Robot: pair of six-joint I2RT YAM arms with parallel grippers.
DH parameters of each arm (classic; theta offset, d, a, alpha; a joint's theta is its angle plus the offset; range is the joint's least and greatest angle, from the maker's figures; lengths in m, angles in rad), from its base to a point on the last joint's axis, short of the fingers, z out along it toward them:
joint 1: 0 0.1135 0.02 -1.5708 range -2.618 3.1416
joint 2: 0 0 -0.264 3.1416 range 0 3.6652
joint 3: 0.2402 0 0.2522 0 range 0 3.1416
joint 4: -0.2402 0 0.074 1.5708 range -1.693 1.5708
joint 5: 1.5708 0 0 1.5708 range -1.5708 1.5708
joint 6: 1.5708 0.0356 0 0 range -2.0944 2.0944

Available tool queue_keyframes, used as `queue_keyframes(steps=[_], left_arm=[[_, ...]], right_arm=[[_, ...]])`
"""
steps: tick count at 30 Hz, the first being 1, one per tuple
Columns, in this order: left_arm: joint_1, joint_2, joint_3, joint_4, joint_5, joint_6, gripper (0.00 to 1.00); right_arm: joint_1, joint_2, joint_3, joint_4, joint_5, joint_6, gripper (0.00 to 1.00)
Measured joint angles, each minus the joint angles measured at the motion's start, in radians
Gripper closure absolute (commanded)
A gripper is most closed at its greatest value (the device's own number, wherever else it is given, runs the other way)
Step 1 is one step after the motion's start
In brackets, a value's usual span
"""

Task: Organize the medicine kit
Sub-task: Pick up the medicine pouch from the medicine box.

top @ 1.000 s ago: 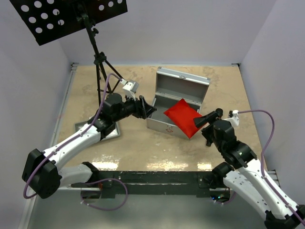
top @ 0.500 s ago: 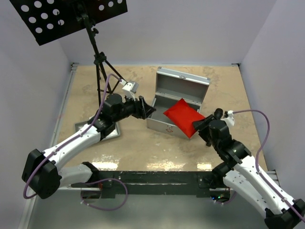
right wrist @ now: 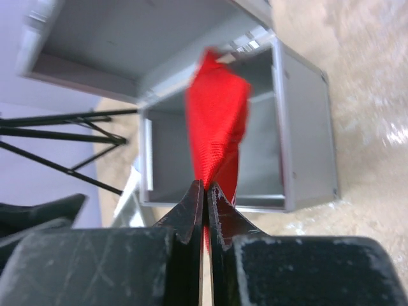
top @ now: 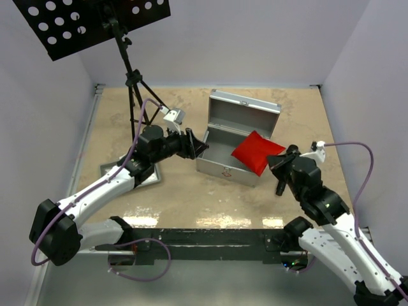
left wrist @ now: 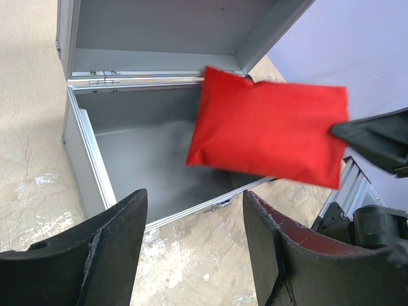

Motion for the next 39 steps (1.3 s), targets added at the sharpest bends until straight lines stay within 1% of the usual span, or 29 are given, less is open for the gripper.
queue_keyframes(steps=[4,7,8,12,14,15,17,20,23,25,28,30,34,39], left_arm=[[0.0,0.0,0.0,0.0,0.0,0.0,0.34],[0.0,0.0,0.0,0.0,0.0,0.0,0.35],[0.0,0.0,0.0,0.0,-0.001,-0.001,0.33],[-0.003,-0.009,0.0,0.002,-0.001,0.001,0.26],[-0.016,-0.024,-0.008,0.021,-0.004,0.006,0.22],[-0.03,-0.039,-0.021,0.041,-0.007,0.015,0.04],[-0.071,-0.076,-0.048,0.086,-0.014,0.047,0.0],[-0.146,-0.099,-0.06,0.137,-0.049,0.11,0.0],[-0.223,-0.103,-0.096,0.219,-0.107,0.215,0.0],[-0.257,-0.122,-0.18,0.316,-0.133,0.299,0.0],[-0.288,-0.176,-0.36,0.482,-0.134,0.434,0.0],[-0.309,-0.178,-0.403,0.526,-0.137,0.51,0.0],[-0.391,-0.104,-0.359,0.611,-0.172,0.676,0.0],[-0.487,-0.023,-0.297,0.709,-0.238,0.844,0.0]], right_arm=[[0.0,0.035,0.138,-0.023,0.041,-0.066,1.0],[0.0,0.129,0.291,-0.042,0.065,-0.145,1.0],[0.0,0.169,0.344,-0.046,0.068,-0.172,1.0],[0.0,0.283,0.484,-0.079,0.068,-0.258,1.0],[0.0,0.316,0.513,-0.092,0.062,-0.29,1.0],[0.0,0.324,0.52,-0.102,0.054,-0.305,1.0],[0.0,0.332,0.528,-0.129,0.04,-0.33,1.0],[0.0,0.341,0.537,-0.153,0.017,-0.348,1.0],[0.0,0.349,0.542,-0.159,-0.018,-0.358,1.0],[0.0,0.351,0.544,-0.158,-0.043,-0.361,1.0],[0.0,0.354,0.548,-0.158,-0.085,-0.364,1.0],[0.0,0.355,0.55,-0.157,-0.113,-0.365,1.0],[0.0,0.36,0.55,-0.146,-0.161,-0.365,1.0],[0.0,0.376,0.55,-0.134,-0.197,-0.364,1.0]])
